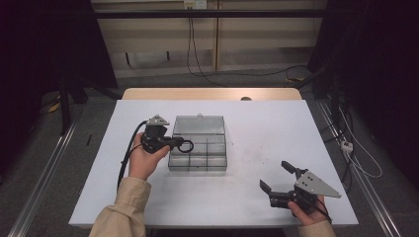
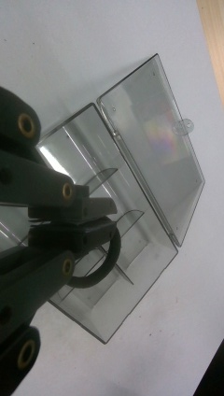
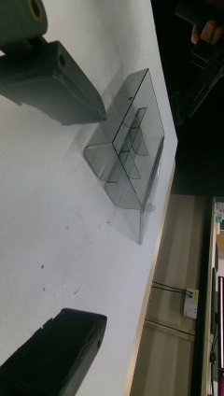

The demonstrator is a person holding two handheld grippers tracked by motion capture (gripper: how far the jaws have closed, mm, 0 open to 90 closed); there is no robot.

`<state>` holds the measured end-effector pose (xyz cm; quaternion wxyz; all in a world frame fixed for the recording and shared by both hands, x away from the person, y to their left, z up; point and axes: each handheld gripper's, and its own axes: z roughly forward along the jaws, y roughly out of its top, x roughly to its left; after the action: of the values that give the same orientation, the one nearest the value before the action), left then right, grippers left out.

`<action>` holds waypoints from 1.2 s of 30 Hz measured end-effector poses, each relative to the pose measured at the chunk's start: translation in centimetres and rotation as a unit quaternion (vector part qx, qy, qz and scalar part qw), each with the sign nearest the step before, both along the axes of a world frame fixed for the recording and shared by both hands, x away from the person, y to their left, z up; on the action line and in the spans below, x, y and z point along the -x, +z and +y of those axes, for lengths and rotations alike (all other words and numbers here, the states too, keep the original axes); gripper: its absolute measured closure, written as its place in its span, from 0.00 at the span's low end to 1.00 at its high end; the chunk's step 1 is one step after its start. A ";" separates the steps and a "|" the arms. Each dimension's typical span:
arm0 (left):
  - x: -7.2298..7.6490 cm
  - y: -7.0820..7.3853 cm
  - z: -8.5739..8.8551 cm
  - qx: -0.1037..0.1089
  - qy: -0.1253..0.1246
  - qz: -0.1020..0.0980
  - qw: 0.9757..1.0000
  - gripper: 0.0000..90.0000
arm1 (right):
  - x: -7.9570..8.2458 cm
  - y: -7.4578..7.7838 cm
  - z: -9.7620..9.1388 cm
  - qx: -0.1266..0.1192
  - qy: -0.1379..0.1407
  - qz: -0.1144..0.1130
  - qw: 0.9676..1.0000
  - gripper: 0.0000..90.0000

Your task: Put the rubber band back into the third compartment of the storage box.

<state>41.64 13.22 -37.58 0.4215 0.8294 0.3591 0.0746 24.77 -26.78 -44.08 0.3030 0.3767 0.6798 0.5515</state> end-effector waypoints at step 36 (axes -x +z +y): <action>-1.1 -0.4 -1.6 -0.005 -0.001 0.004 1.000 0.98 | 0.0 0.0 0.0 -0.002 0.002 0.000 1.000 0.04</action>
<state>42.74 11.63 -37.97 0.4163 0.8319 0.3597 0.0729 24.76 -26.82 -44.06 0.3012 0.3760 0.6792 0.5536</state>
